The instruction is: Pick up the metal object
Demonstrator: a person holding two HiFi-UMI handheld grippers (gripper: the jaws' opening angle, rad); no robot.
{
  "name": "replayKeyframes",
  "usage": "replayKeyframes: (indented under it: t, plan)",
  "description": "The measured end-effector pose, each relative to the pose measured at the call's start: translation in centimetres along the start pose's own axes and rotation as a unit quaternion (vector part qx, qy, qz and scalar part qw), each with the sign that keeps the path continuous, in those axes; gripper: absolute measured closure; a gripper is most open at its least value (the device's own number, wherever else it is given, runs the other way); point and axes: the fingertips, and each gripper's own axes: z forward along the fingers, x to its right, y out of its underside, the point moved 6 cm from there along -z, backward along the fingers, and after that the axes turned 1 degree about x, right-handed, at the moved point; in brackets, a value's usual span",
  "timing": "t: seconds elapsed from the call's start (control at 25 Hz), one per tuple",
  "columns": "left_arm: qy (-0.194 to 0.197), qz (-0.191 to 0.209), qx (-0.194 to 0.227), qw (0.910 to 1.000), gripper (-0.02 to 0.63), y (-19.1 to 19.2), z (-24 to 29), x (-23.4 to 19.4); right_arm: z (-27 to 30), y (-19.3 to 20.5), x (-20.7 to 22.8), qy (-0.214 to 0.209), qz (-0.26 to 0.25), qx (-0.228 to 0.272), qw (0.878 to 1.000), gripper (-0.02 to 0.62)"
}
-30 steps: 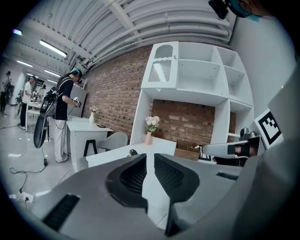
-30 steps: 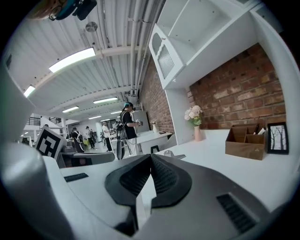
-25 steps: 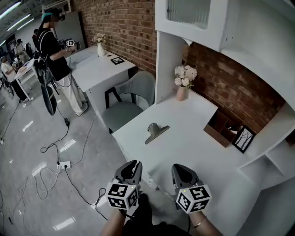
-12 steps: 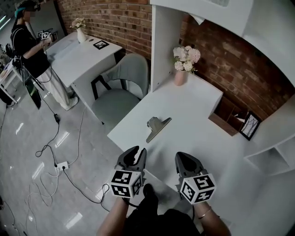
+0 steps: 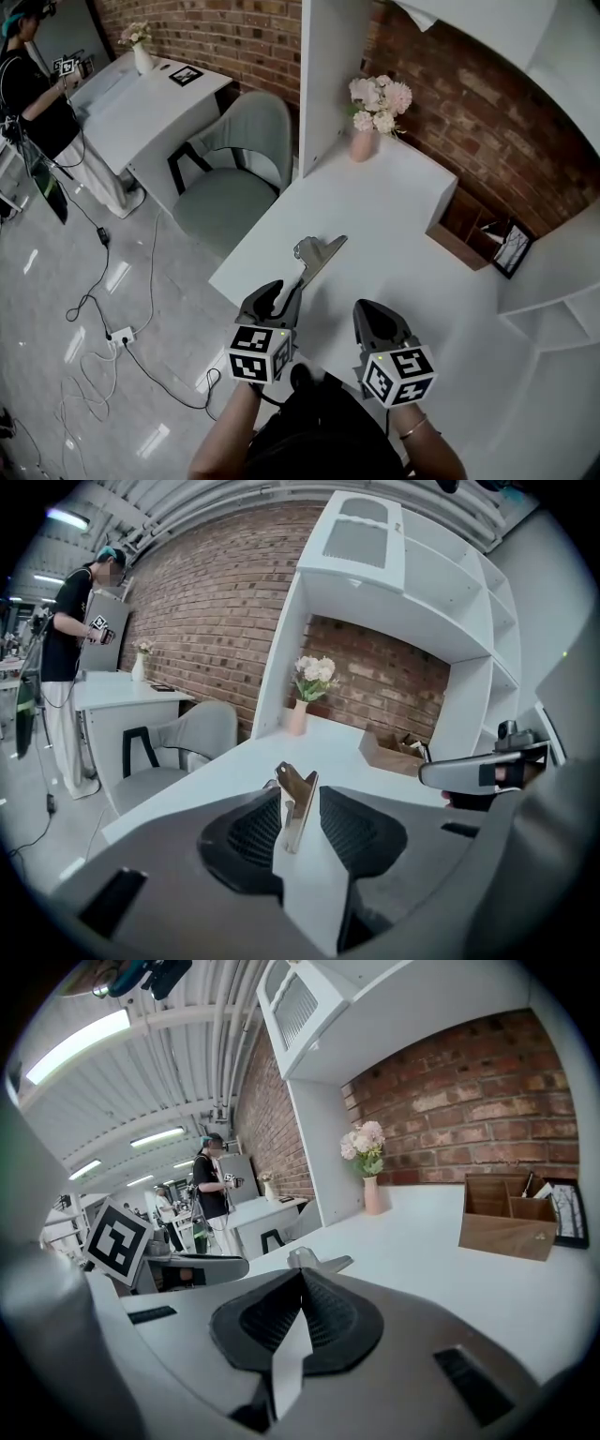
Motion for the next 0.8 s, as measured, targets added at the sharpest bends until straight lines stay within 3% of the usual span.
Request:
replayKeyframes:
  t: [0.8]
  plan:
    - [-0.010,-0.010,-0.074,0.9972,0.485,-0.8,9.3,-2.1,4.6,0.1,4.7,-0.011,0.040,-0.037,0.998,0.592]
